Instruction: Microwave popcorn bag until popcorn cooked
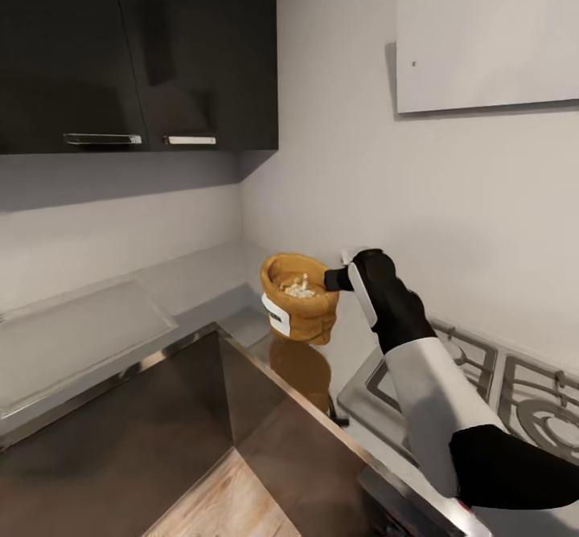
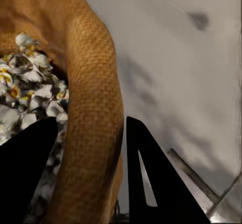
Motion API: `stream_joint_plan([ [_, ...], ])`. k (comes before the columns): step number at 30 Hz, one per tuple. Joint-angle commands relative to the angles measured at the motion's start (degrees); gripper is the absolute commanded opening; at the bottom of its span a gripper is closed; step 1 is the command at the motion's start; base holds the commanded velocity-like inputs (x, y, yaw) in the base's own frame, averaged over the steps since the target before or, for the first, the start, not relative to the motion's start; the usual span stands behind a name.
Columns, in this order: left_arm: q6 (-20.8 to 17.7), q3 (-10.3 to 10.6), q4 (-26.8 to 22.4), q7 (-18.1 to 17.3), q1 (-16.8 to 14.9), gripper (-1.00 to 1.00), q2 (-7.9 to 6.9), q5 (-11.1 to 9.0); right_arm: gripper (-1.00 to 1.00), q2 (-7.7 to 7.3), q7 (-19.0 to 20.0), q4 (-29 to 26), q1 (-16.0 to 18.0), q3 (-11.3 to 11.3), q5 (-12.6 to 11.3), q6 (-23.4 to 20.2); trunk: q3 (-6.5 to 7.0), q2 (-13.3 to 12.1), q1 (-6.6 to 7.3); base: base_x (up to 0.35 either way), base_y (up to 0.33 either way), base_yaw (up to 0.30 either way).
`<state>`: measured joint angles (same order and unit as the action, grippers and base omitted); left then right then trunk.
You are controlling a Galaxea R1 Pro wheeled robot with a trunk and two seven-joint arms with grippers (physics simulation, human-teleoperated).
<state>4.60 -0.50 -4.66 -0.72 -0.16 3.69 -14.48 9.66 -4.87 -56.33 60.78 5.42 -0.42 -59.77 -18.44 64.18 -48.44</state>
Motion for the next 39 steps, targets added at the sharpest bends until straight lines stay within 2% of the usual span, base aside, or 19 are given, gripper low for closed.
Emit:
stream_joint_plan([
  [1, 0.14, -0.02, 0.0, -0.08, -0.02, 1.0, 0.0, -0.28, -1.0, 0.01, -0.32, -1.04, 0.03, 0.05, -0.15, -0.23, -0.07, 0.05, 0.03, -0.345, 0.0, 0.0],
  [5, 0.14, 0.0, 0.0, -0.08, -0.02, 1.0, 0.0, -0.28, -1.0, 0.01, -0.32, -4.35, 0.02, 0.03, -0.16, -0.23, -0.07, 0.05, 0.03, -0.345, 0.0, 0.0],
  [17, 0.14, 0.02, 0.0, -0.08, -0.02, 1.0, 0.0, -0.28, -1.0, -0.02, -0.32, -7.49, 0.0, 0.17, -0.11, -0.23, -0.07, 0.05, 0.03, -0.345, 0.0, 0.0],
  [39, 0.14, 0.07, 0.0, 0.01, -0.02, 1.0, 0.06, -0.28, -1.0, -0.07, -0.25, -7.52, -0.02, 0.21, -0.2, -0.23, -0.07, 0.05, 0.03, -0.345, 0.0, 0.0],
])
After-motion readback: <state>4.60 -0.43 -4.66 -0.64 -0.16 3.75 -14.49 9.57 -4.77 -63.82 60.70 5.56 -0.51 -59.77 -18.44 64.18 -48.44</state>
